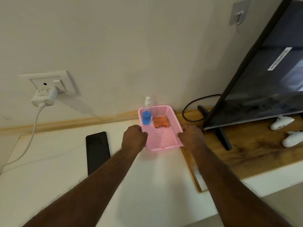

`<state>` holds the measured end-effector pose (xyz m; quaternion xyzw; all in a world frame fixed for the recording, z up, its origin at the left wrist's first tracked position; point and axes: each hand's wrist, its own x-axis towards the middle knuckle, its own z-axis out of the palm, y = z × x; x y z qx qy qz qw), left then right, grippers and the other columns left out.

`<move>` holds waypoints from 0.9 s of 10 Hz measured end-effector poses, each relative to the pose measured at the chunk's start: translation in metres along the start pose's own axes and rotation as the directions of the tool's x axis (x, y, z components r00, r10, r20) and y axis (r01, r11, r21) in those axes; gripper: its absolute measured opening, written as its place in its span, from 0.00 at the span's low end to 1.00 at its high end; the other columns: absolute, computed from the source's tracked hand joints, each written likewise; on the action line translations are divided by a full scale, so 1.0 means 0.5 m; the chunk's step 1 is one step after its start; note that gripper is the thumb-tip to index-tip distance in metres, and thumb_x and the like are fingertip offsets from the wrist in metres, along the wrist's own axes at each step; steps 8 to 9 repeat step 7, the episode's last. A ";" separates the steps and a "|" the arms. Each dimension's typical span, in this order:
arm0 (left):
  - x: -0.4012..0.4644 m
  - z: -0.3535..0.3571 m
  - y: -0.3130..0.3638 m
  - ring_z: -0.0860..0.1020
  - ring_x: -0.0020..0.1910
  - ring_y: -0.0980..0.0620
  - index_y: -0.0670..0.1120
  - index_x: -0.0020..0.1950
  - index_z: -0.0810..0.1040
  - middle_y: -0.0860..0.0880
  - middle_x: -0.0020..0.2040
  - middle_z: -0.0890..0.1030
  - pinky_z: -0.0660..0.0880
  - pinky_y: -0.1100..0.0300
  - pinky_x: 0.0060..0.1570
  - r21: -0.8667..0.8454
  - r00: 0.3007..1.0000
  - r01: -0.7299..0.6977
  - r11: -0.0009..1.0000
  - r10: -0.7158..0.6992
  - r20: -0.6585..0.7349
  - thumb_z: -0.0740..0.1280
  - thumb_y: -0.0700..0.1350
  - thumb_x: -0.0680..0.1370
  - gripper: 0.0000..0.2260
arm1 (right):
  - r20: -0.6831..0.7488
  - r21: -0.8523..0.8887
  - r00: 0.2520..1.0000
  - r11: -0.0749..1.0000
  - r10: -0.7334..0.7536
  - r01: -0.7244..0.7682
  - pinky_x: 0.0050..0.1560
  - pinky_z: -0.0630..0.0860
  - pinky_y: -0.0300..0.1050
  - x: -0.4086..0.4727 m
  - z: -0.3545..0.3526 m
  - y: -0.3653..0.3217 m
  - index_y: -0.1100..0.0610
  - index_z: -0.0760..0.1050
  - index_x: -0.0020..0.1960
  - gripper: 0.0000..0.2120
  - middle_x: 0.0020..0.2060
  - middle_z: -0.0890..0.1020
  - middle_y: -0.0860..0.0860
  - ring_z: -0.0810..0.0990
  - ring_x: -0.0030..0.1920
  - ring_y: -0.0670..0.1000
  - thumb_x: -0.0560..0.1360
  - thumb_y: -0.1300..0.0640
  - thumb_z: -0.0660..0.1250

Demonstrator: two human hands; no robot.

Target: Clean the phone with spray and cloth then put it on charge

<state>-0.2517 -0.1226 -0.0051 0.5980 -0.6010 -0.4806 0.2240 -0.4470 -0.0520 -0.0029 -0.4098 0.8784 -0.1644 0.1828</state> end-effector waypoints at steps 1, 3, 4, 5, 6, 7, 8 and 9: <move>0.009 -0.001 -0.003 0.85 0.44 0.38 0.39 0.51 0.82 0.41 0.48 0.85 0.83 0.44 0.48 -0.044 1.000 0.003 0.999 -0.003 0.011 0.67 0.37 0.75 0.07 | 0.004 -0.001 1.000 1.000 0.008 -0.008 0.47 0.83 0.52 0.003 -0.001 -0.003 0.55 0.77 0.62 0.15 0.55 0.82 0.54 0.84 0.49 0.56 0.77 0.54 0.69; 0.016 -0.005 -0.011 0.85 0.42 0.39 0.39 0.43 0.78 0.41 0.45 0.84 0.84 0.43 0.45 -0.107 1.000 0.023 0.994 -0.021 0.019 0.70 0.37 0.75 0.02 | -0.007 -0.004 1.000 1.000 0.009 -0.009 0.46 0.84 0.51 0.002 0.002 -0.003 0.55 0.78 0.61 0.14 0.54 0.83 0.54 0.84 0.48 0.55 0.76 0.54 0.69; 0.008 -0.015 -0.010 0.85 0.39 0.40 0.43 0.39 0.71 0.41 0.42 0.80 0.83 0.42 0.46 -0.130 0.998 0.062 0.989 -0.060 0.019 0.71 0.43 0.77 0.12 | -0.007 0.016 1.000 1.000 0.011 -0.011 0.45 0.83 0.48 -0.011 0.000 -0.002 0.54 0.77 0.60 0.14 0.55 0.82 0.53 0.84 0.48 0.55 0.76 0.51 0.70; -0.018 -0.049 -0.004 0.85 0.40 0.44 0.46 0.45 0.71 0.43 0.45 0.83 0.83 0.45 0.49 0.005 1.000 0.025 1.000 -0.025 0.000 0.69 0.50 0.78 0.11 | -0.053 -0.047 0.998 0.999 0.017 -0.020 0.42 0.84 0.48 -0.038 -0.015 -0.013 0.53 0.76 0.58 0.13 0.53 0.83 0.52 0.84 0.45 0.54 0.77 0.48 0.68; -0.056 -0.101 0.003 0.84 0.47 0.44 0.46 0.53 0.78 0.44 0.49 0.84 0.82 0.46 0.52 0.119 0.998 -0.052 0.992 0.049 0.027 0.68 0.55 0.77 0.14 | -0.195 -0.169 0.980 0.986 -0.041 0.007 0.36 0.81 0.43 -0.077 -0.038 -0.038 0.51 0.73 0.52 0.09 0.47 0.83 0.50 0.81 0.40 0.50 0.78 0.46 0.64; -0.107 -0.166 0.013 0.81 0.56 0.45 0.47 0.63 0.80 0.47 0.58 0.84 0.77 0.54 0.58 0.325 0.992 -0.124 0.938 0.114 0.048 0.66 0.58 0.78 0.20 | -0.197 -0.192 0.961 0.969 -0.194 0.157 0.37 0.79 0.43 -0.133 -0.052 -0.094 0.50 0.74 0.57 0.12 0.48 0.82 0.49 0.80 0.42 0.48 0.78 0.44 0.63; -0.107 -0.166 0.013 0.81 0.56 0.45 0.47 0.63 0.80 0.47 0.58 0.84 0.77 0.54 0.58 0.325 0.992 -0.124 0.938 0.114 0.048 0.66 0.58 0.78 0.20 | -0.197 -0.192 0.961 0.969 -0.194 0.157 0.37 0.79 0.43 -0.133 -0.052 -0.094 0.50 0.74 0.57 0.12 0.48 0.82 0.49 0.80 0.42 0.48 0.78 0.44 0.63; -0.107 -0.166 0.013 0.81 0.56 0.45 0.47 0.63 0.80 0.47 0.58 0.84 0.77 0.54 0.58 0.325 0.992 -0.124 0.938 0.114 0.048 0.66 0.58 0.78 0.20 | -0.197 -0.192 0.961 0.969 -0.194 0.157 0.37 0.79 0.43 -0.133 -0.052 -0.094 0.50 0.74 0.57 0.12 0.48 0.82 0.49 0.80 0.42 0.48 0.78 0.44 0.63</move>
